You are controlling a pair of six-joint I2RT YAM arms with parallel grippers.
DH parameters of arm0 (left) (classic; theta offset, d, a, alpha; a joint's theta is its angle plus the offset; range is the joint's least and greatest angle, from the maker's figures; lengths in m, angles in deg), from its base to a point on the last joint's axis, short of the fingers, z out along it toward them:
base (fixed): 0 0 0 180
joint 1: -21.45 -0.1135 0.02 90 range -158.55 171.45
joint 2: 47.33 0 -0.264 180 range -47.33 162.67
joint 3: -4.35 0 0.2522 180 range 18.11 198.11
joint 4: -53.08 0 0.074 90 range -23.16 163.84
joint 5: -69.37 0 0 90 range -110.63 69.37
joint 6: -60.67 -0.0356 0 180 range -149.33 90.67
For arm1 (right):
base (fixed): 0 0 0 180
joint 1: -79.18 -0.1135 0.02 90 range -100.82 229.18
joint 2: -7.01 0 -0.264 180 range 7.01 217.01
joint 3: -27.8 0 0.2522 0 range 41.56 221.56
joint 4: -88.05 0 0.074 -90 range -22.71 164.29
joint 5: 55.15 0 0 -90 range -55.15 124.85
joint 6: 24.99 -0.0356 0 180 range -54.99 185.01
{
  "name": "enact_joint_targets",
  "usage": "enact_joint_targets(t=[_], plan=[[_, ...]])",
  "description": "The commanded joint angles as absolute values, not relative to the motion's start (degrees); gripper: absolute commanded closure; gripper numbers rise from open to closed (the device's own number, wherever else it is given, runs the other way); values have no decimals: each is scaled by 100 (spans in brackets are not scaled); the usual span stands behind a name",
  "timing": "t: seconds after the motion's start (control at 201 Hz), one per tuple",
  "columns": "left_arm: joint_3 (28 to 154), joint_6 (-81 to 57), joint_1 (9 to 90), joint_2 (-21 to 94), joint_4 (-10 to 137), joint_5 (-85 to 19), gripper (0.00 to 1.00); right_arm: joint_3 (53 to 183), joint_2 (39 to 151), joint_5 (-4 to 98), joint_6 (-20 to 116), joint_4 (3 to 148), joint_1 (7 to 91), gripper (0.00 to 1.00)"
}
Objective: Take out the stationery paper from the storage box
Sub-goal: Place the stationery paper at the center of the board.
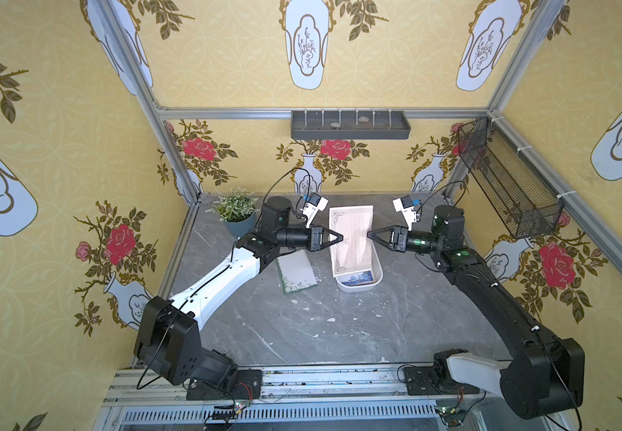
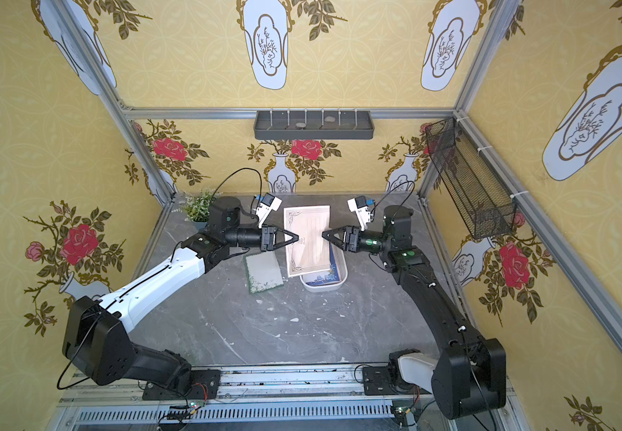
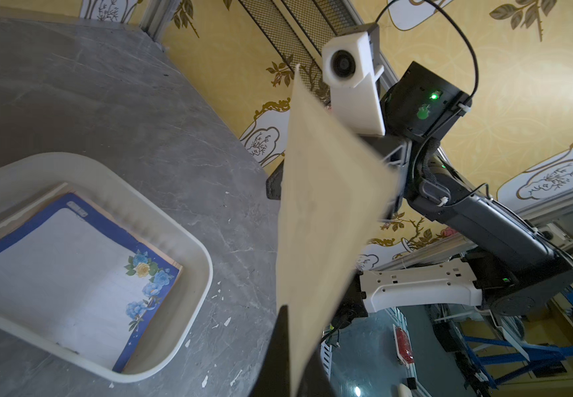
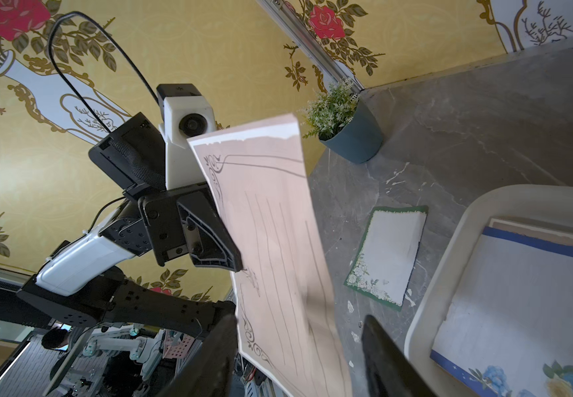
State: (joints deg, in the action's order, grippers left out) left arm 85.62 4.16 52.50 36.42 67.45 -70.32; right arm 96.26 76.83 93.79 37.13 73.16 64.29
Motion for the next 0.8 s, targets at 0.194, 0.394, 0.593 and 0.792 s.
enact_joint_targets(t=[0.194, 0.394, 0.593, 0.792], plan=[[7773, 389, 4381, 3106, 7478, -5917, 100, 9872, 7715, 8858, 4215, 6588, 6425, 18], [7250, 427, 3820, 2827, 7742, -5643, 100, 9918, 7867, 8802, 4241, 6495, 6416, 20], [7180, 421, 3790, 3436, 7719, -5544, 100, 10202, 8166, 8223, 4568, 5910, 6380, 20], [7376, 641, 3790, 4328, 7387, -5470, 100, 10266, 8430, 7999, 4699, 5670, 6346, 21]])
